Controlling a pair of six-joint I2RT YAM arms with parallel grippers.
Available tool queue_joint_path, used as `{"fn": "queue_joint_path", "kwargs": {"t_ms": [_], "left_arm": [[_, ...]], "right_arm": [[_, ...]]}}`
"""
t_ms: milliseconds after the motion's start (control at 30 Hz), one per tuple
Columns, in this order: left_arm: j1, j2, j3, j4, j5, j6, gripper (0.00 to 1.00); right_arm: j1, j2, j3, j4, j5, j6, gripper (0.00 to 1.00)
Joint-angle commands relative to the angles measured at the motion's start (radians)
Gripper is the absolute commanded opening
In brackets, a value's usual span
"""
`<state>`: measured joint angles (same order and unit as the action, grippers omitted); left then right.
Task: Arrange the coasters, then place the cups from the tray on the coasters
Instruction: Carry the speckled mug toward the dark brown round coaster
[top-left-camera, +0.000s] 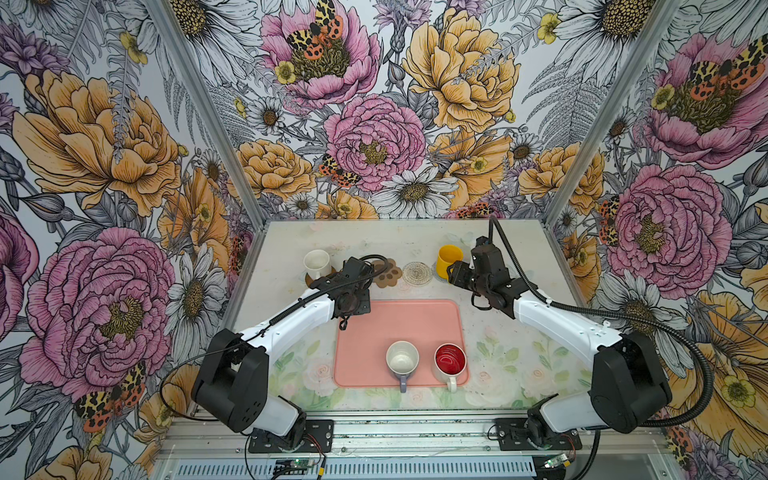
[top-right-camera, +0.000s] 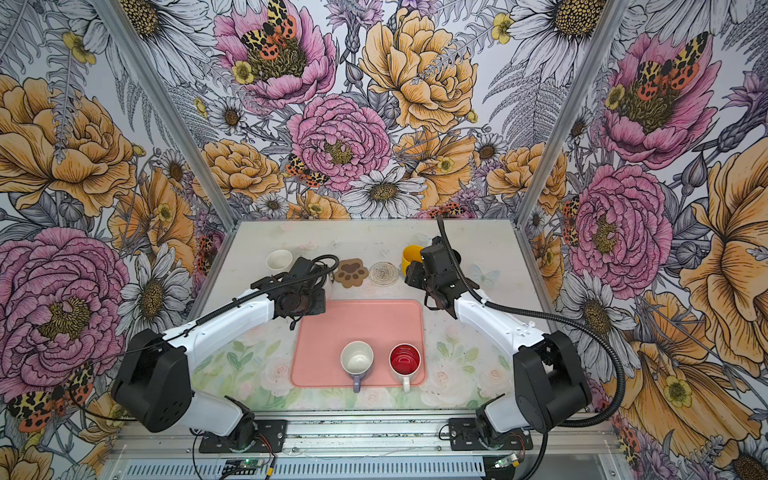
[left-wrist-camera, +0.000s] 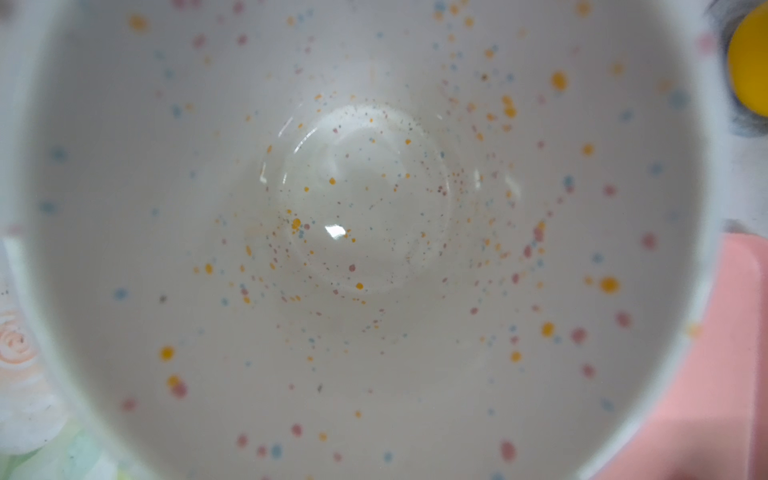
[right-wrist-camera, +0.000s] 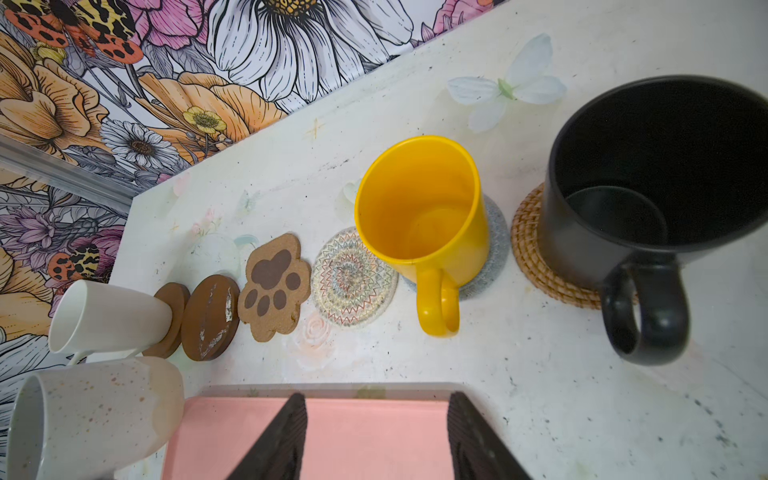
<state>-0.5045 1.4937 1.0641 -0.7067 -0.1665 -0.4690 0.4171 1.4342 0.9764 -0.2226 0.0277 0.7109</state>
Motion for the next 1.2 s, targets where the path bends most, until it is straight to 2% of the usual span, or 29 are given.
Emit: {"fn": "queue_joint_path", "kwargs": {"t_ms": [0, 500, 1167], "left_arm": [[0.036, 0.02, 0.078, 0.084, 0.017, 0.059, 0.0], [0.132, 0.196, 0.224, 0.11, 0.087, 0.1, 0.0], [0.183, 0.287, 0.263, 0.116, 0.102, 0.096, 0.0]], "right_arm": [[-0.012, -0.042, -0.019, 0.024, -0.011, -0.003, 0.56], [-0.044, -0.085, -0.057, 0.023, -0.018, -0.001, 0.57], [-0.049, -0.08, -0.057, 0.023, -0.028, 0.002, 0.57]]}}
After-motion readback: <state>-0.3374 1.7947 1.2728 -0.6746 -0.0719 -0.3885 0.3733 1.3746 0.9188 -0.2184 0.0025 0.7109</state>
